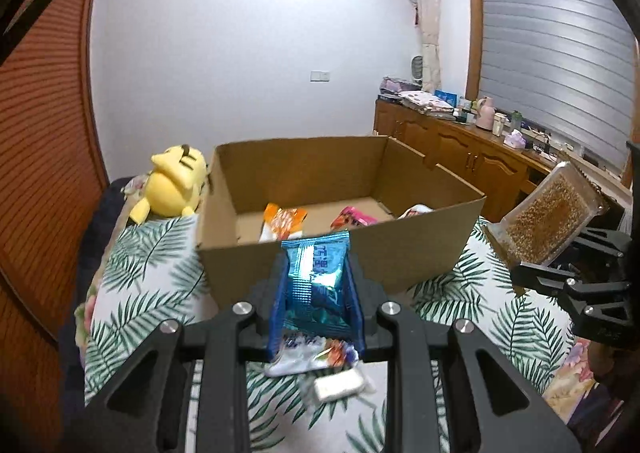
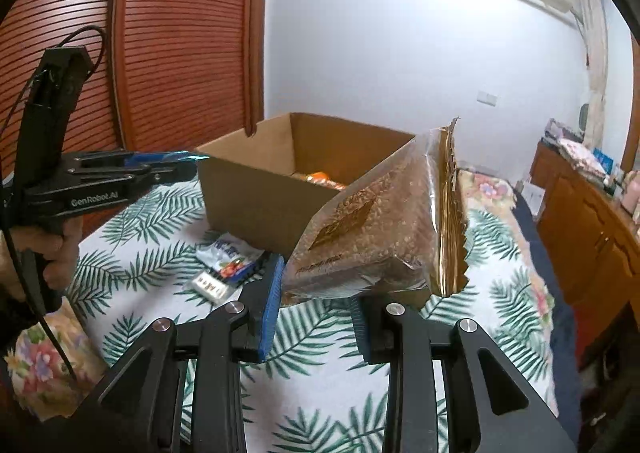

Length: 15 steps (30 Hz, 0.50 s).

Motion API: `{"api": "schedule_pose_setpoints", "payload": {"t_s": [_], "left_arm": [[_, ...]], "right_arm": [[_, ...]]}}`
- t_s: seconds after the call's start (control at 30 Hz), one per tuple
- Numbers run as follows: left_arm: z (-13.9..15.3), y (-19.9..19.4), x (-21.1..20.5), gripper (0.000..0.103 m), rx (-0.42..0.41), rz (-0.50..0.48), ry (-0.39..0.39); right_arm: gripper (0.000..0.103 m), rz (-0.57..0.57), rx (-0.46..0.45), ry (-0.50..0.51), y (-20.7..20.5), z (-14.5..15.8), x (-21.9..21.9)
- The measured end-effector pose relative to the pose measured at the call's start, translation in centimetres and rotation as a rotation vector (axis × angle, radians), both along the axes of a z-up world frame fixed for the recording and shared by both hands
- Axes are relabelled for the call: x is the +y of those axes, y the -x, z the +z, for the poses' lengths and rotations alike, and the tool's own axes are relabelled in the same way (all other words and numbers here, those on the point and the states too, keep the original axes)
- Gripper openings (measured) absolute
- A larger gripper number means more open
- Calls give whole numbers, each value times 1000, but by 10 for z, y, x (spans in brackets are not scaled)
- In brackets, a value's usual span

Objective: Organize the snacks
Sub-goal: 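Lift both held packets and carry them over the cardboard box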

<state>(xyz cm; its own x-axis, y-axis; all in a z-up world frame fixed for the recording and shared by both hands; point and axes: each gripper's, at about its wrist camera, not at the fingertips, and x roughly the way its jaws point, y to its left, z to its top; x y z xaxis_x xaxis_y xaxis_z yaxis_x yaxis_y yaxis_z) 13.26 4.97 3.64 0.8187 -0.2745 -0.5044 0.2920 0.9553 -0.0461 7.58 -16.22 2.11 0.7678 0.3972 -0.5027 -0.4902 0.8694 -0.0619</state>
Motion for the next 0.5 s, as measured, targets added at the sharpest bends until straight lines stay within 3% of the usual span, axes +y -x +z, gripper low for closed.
{"api": "schedule_pose_setpoints", "payload": {"t_s": [0.13, 0.5], "left_arm": [[5, -12, -17, 25, -2, -15, -21], [6, -35, -30, 25, 2, -6, 14]], "right_arm": [[30, -7, -9, 4, -2, 7, -8], [30, -24, -11, -16, -23, 17, -28]]}}
